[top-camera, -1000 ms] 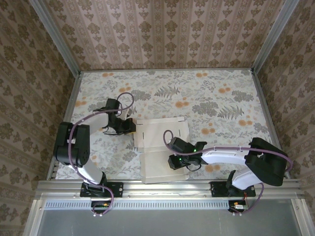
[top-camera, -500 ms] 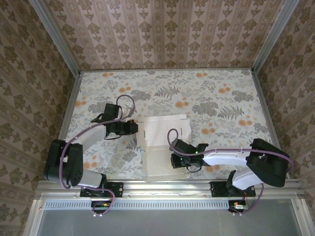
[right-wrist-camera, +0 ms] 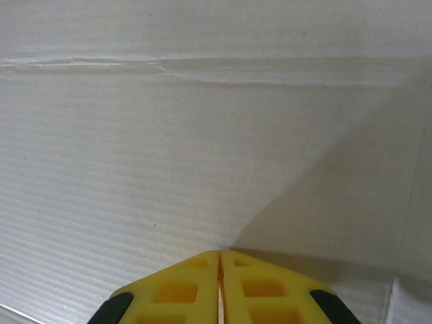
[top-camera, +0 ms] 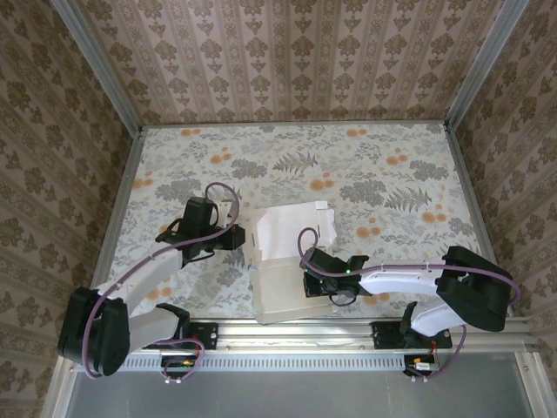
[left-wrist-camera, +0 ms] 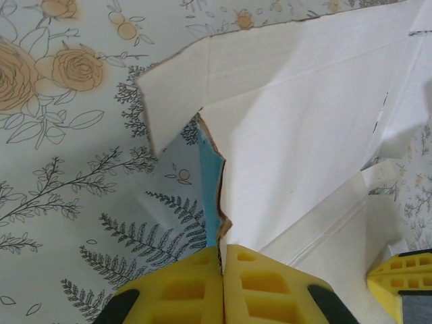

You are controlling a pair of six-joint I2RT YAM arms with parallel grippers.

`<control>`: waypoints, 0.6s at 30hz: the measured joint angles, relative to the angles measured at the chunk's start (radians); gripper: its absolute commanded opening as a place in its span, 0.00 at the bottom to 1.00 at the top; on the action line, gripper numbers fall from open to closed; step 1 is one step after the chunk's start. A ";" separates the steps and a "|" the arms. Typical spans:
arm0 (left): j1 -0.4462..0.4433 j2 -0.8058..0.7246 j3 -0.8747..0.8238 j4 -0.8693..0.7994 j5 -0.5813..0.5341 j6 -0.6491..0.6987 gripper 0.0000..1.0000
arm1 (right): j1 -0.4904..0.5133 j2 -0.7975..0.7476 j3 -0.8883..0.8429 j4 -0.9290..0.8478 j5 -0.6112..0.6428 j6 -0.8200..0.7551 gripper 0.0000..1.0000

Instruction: Fold the paper box

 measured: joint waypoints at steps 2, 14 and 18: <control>-0.031 -0.027 -0.013 0.010 -0.030 -0.005 0.07 | 0.006 0.000 0.000 0.000 0.010 0.007 0.11; -0.120 -0.153 -0.084 -0.053 -0.150 -0.018 0.12 | 0.061 0.013 0.011 -0.002 0.081 0.030 0.10; -0.158 -0.153 -0.109 -0.064 -0.191 -0.026 0.10 | 0.090 0.027 0.021 0.000 0.123 0.055 0.10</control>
